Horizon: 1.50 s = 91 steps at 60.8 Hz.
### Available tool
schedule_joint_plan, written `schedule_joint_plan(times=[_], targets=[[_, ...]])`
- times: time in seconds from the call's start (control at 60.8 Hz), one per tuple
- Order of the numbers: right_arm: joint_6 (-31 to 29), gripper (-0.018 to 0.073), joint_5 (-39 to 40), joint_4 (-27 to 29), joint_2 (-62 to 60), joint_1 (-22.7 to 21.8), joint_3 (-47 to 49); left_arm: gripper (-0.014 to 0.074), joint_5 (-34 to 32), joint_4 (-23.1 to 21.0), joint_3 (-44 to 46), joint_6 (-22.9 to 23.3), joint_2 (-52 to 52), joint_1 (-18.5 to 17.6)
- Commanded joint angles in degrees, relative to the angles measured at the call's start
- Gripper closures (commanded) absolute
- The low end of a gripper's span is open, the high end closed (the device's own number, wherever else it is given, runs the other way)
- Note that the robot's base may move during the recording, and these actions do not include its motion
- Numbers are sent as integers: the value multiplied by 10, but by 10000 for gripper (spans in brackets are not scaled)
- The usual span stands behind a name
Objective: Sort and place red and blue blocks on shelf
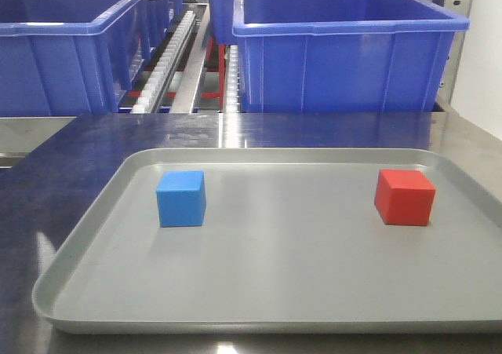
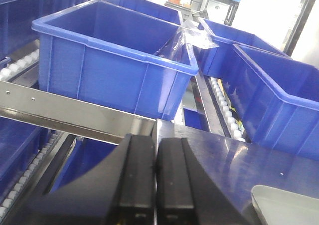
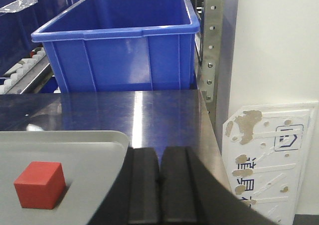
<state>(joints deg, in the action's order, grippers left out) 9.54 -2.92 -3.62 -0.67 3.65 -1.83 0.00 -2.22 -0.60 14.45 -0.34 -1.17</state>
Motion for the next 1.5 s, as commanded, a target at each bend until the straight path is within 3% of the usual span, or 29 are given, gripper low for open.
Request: schedule_joint_plan(times=[0.0,0.362,0.658,0.84,1.037,1.251,1.481], targets=[[-1,501,56,-3,-11,-1,14,448,-47,-1,-13,-1,-8,-2],[-1,501,61,4,4,3,18,448,-47,-1,-13,-1,-8,-2],[-1,501,56,5,183,46,75,448,-47,-1,-13,-1,-8,-2],[-1,501,47,5,280,46,143,448,-47,-1,-13,-1,-8,-2],[0,501,-15,8,371,46,233,448,-47,-1,-13,-1,-8,-2],[0,501,-139,66,462,46,335,448,-47,-1,-13,-1,-8,-2],[0,501,-256,79,537,46,422,448,-47,-1,-13,-1,-8,-2]])
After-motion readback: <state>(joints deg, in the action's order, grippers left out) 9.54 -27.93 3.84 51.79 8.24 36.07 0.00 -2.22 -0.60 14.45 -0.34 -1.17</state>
